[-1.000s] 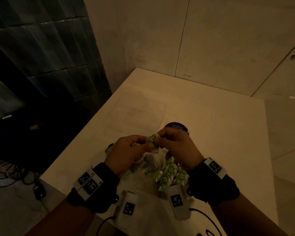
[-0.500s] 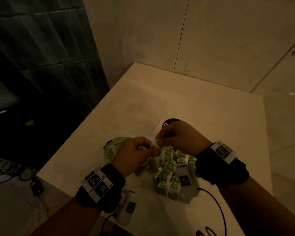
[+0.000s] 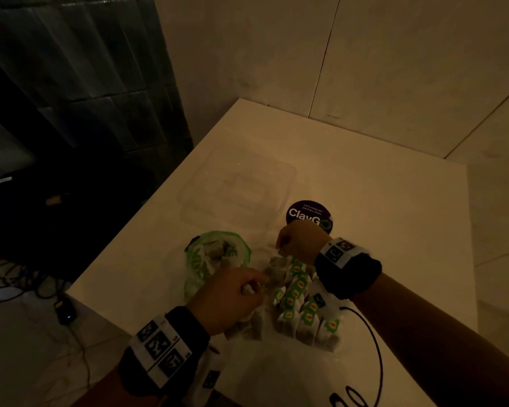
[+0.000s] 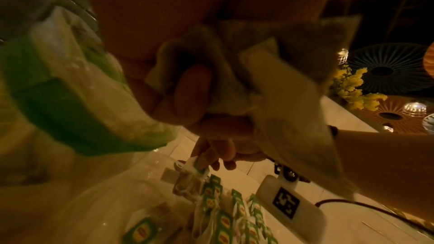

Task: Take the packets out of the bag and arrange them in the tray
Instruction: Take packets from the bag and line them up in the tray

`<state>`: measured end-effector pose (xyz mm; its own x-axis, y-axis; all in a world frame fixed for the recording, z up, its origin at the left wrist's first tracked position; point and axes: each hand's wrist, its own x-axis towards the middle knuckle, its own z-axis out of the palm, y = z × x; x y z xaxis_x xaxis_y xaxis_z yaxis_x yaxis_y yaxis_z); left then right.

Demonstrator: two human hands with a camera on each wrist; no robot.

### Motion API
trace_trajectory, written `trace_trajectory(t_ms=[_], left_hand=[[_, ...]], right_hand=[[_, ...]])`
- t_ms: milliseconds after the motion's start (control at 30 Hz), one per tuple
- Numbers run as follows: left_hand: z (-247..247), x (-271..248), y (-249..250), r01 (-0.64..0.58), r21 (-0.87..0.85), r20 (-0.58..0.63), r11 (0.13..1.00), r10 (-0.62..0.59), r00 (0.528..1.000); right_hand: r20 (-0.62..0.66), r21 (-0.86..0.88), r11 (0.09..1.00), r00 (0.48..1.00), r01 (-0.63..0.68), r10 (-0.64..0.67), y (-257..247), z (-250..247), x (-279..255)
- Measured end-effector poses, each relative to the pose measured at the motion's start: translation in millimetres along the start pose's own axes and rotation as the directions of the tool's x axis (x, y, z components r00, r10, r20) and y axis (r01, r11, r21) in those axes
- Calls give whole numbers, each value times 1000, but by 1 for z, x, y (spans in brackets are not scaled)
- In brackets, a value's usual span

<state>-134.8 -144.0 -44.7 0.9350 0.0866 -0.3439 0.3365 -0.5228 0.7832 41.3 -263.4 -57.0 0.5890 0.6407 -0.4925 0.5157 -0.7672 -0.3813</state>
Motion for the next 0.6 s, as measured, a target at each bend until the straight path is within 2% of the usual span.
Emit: trace_trajectory(t_ms=[133, 233, 500, 600], left_hand=[[3, -4, -4, 9, 18, 58, 1000, -10, 998], [4, -5, -6, 19, 14, 76, 1000, -20, 997], [9, -5, -2, -76, 89, 132, 993, 64, 989], [8, -5, -1, -76, 107, 135, 991, 62, 989]], right_hand=[[-31, -146, 989, 999, -20, 15, -1, 14, 4], [-38, -179, 983, 999, -36, 29, -1, 19, 6], [-89, -124, 990, 995, -62, 51, 9, 20, 9], [-93, -105, 992, 994, -69, 59, 14, 18, 12]])
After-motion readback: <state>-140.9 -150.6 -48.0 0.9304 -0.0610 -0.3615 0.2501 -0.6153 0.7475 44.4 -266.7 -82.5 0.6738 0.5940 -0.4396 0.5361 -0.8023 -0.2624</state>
